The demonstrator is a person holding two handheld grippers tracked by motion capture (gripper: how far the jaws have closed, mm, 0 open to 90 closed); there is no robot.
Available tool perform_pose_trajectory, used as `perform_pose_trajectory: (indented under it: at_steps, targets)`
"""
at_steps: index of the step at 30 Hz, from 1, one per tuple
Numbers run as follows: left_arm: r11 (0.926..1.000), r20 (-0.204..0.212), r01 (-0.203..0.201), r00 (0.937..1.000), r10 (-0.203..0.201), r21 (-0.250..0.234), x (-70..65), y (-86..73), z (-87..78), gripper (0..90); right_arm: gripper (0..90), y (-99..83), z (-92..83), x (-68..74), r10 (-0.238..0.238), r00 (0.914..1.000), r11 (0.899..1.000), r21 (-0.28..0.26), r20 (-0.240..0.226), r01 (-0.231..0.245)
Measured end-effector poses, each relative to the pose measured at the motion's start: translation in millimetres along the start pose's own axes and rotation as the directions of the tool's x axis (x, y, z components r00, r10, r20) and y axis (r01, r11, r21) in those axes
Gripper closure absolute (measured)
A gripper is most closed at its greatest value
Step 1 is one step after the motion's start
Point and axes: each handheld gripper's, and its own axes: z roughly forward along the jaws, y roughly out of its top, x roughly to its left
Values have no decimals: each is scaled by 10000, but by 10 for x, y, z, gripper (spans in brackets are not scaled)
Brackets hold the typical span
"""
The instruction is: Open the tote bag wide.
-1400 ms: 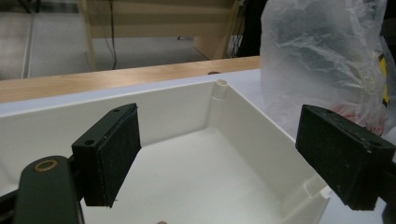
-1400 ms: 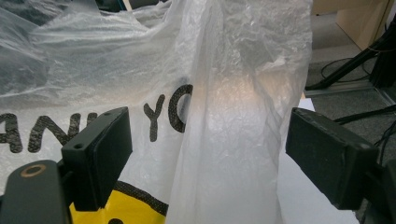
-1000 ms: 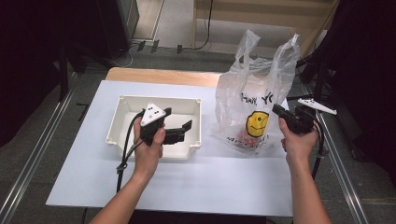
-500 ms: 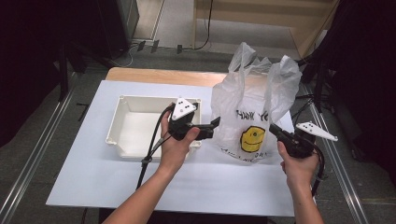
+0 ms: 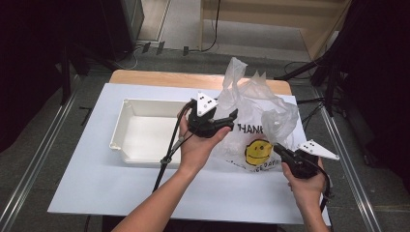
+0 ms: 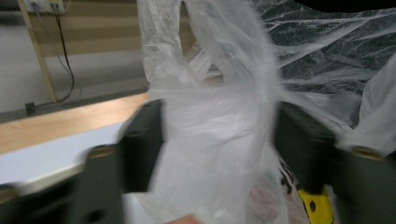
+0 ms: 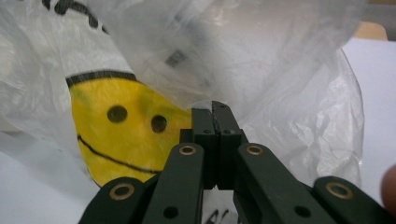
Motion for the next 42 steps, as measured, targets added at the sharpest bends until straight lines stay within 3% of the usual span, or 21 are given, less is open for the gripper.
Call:
perform_pose_trajectory:
  at_steps: [4,6,8,11,12,13,15,16,21,24,28,33,36,38,39,41,42]
  targets:
    - [9978,674,393,9968,-429,528,103,-72,24,726,900,-71,-42,-84,85,9998,9998,167,198,-88]
    - [9961,992,468,9936,-541,744,132,-113,38,841,900,-86,-70,-112,177,9994,9997,150,288,-182]
    - [9947,1206,444,9912,-555,931,135,-164,52,882,857,-86,-103,-131,255,9990,9997,-33,370,-254]
    - [9933,1422,371,9884,-526,1094,116,-248,81,900,613,-46,-171,-138,496,9986,9969,-624,204,-482]
    - [9929,1467,312,9880,-480,1145,116,-266,85,900,464,1,-213,-104,369,9987,9950,-943,357,-334]
    - [9925,1533,305,9870,-486,1184,114,-291,90,900,464,1,-213,-104,369,9987,9950,-943,357,-334]
    - [9916,1593,303,9859,-503,1256,106,-343,107,900,368,58,-258,-64,329,9988,9920,-1228,369,-282]
    - [9913,1616,304,9855,-512,1282,101,-357,112,900,279,124,-303,-6,253,9989,9888,-1482,406,-190]
    - [9907,1762,279,9830,-514,1334,53,-421,120,900,147,302,-394,145,88,9983,9795,-2012,578,30]
    - [9903,1849,210,9817,-465,1375,12,-451,123,900,139,433,-402,265,-155,9972,9754,-2184,726,310]
    - [9897,1966,196,9793,-476,1419,-40,-500,127,900,77,668,-309,461,-445,9951,9717,-2276,883,636]
    - [9890,2063,201,9772,-505,1466,-57,-548,115,900,0,820,-195,610,-608,9950,9720,-2218,797,772]
    - [9888,2090,189,9766,-500,1482,-54,-567,100,900,4,880,-42,723,-938,9912,9749,-1933,933,1104]
    - [9887,2084,197,9767,-508,1488,-54,-579,87,900,170,886,86,792,-1200,9824,9743,-1729,1433,1443]
    - [9888,2125,202,9758,-517,1479,-49,-585,81,900,170,886,86,792,-1200,9824,9743,-1729,1433,1443]
    - [9884,2119,273,9755,-591,1497,-40,-595,62,900,413,877,155,814,-1346,9756,9739,-1583,1735,1625]
    - [9881,2103,341,9754,-656,1502,-34,-602,52,900,485,874,183,809,-1303,9716,9740,-1575,1975,1626]
